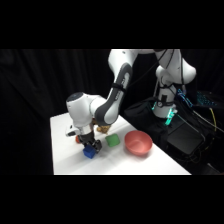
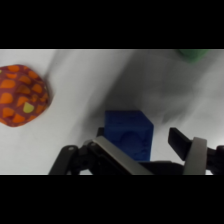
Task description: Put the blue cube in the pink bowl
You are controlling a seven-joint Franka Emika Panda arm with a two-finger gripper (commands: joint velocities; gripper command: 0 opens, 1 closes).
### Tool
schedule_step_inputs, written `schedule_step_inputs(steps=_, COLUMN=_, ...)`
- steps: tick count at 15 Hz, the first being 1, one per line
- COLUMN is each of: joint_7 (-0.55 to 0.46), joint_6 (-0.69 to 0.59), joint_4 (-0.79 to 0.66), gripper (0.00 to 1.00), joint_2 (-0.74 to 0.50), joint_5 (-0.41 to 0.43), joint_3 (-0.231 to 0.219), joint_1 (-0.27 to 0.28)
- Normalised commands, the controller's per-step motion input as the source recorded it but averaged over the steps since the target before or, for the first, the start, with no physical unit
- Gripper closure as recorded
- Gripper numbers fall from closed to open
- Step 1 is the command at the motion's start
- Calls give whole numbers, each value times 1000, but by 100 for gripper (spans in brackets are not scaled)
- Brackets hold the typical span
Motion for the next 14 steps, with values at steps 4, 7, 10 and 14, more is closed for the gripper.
schedule_step_inputs(steps=4, joint_7=118, joint_6=204, joint_4=-32, gripper=29, joint_2=27, joint_5=-170, joint_3=-22, joint_1=35)
schedule_step_inputs(steps=7, joint_7=150, joint_6=209, joint_4=-113, gripper=64, joint_2=-85, joint_5=-151, joint_3=-48, joint_1=48)
schedule_step_inputs(steps=10, joint_7=164, joint_6=150, joint_4=-164, gripper=74, joint_2=-165, joint_5=-150, joint_3=-65, joint_1=71)
schedule_step_inputs(steps=14, joint_7=194, joint_6=-26, joint_4=-203, gripper=75, joint_2=-271, joint_5=-150, joint_3=-80, joint_1=104)
